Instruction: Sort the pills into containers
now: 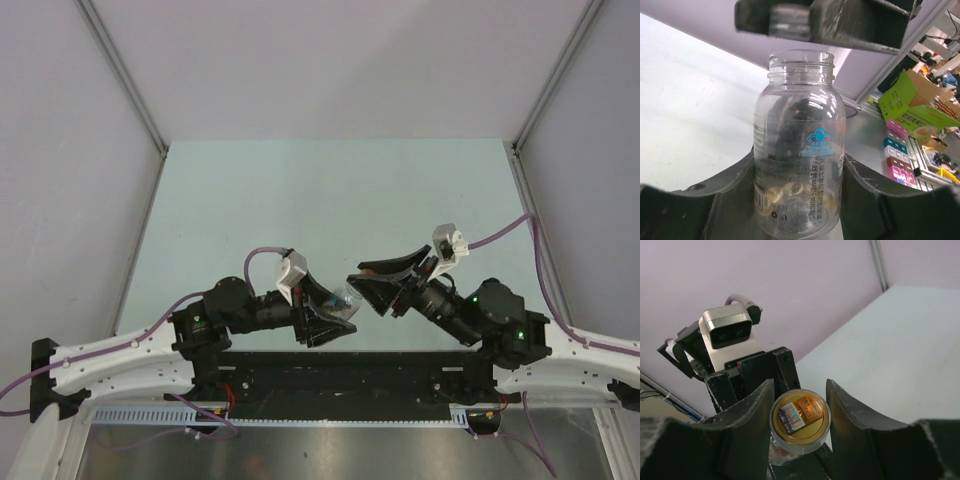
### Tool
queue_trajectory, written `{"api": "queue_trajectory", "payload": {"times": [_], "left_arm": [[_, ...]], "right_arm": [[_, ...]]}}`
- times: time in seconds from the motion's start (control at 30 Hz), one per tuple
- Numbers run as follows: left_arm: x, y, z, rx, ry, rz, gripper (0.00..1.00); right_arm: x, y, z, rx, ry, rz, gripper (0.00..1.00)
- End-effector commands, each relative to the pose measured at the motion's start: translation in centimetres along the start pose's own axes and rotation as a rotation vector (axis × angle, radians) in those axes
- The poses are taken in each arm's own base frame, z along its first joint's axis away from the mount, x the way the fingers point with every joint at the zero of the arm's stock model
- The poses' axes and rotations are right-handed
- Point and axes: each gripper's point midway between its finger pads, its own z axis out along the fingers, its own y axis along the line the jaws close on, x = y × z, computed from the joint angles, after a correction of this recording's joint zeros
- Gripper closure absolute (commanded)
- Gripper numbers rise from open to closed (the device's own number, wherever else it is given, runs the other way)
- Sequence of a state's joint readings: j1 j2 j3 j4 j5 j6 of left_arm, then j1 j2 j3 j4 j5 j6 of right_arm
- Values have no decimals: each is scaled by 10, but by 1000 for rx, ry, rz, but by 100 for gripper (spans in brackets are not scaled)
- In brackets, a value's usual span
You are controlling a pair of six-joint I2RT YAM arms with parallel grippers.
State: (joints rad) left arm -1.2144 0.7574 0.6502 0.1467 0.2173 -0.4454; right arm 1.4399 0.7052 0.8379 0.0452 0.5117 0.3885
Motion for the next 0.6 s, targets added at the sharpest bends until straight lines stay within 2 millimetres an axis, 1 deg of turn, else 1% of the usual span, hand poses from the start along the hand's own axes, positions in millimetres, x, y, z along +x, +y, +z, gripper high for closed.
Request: {"api": "queue_trajectory", "payload": {"times": [0.0,0.03,0.07,0.1,0.13,0.17,0.27,0.37,0.4,0.53,0.57], "left_arm": [[-26,-10,-2,30,-84,7,100],[-27,-11,-2,33,-86,9,100],[-26,-11,-1,36,-83,9,100],[-26,-11,-1,37,-82,11,100],[-27,-12,-1,39,-81,11,100],[-25,-12,-1,42,-78,12,100],[-24,-12,0,41,-75,11,100],[-24,-11,0,36,-76,9,100],[-23,-10,-1,32,-75,5,99],[-17,-7,-3,24,-70,-7,100],[-16,-7,-5,27,-69,-7,100]], "right_arm": [[-34,42,-11,-345,-102,-91,99],[-35,43,-11,-364,-100,-99,99],[-38,38,-8,-359,-107,-109,99],[-36,45,-10,-409,-96,-108,100],[-36,47,-10,-424,-92,-107,100],[-34,47,-7,-431,-88,-111,100],[-39,46,-4,-432,-108,-108,100],[-51,39,-3,-391,-158,-125,100],[-58,32,-4,-356,-180,-127,100],[-65,17,-9,-288,-196,-147,100],[-66,10,-9,-253,-197,-154,99]]}}
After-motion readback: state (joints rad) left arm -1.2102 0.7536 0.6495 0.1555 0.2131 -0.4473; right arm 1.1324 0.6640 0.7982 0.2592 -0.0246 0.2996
